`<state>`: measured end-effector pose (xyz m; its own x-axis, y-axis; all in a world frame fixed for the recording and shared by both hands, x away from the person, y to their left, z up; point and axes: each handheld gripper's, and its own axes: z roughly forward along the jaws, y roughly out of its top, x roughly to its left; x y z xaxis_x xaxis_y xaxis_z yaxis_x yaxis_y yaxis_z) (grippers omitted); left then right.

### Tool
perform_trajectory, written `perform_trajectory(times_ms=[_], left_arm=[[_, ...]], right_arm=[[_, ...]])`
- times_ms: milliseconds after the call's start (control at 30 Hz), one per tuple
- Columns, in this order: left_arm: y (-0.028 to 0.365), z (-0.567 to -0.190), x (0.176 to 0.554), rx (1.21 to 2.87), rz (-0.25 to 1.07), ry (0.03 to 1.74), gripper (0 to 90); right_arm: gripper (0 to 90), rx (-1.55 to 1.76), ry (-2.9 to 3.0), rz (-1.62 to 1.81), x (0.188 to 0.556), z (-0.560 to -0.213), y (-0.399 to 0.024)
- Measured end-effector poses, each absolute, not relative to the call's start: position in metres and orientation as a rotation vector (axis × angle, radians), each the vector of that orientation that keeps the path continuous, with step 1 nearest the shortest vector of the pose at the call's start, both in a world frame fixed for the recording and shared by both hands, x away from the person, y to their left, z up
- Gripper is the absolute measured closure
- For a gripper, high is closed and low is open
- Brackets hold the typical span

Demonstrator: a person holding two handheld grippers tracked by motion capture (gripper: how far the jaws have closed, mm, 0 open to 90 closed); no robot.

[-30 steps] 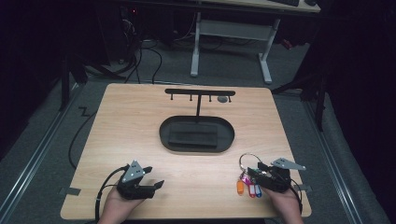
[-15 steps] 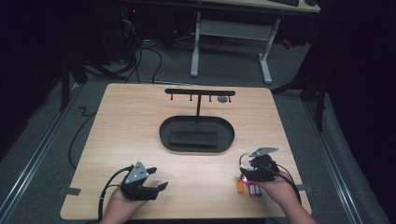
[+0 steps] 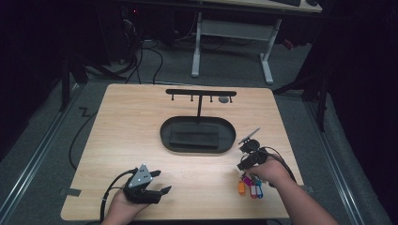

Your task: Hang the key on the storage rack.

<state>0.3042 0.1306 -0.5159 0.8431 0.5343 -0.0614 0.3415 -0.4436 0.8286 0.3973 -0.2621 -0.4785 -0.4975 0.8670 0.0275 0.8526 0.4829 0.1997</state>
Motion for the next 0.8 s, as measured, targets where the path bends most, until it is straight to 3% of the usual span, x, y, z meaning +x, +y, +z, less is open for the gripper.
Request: perform_trajectory(times_ms=[533,800], left_arm=[[0.123,-0.516,0.293,2.132,0.262,0.516,33.4],[0.119,-0.517,0.288,2.154,0.268,0.472,33.6]], right_arm=[[60.1,1.713,2.654,0.047,0.429,-0.487,-0.249],[74.2,1.791,2.62,-0.021,0.437,-0.488,-0.254]])
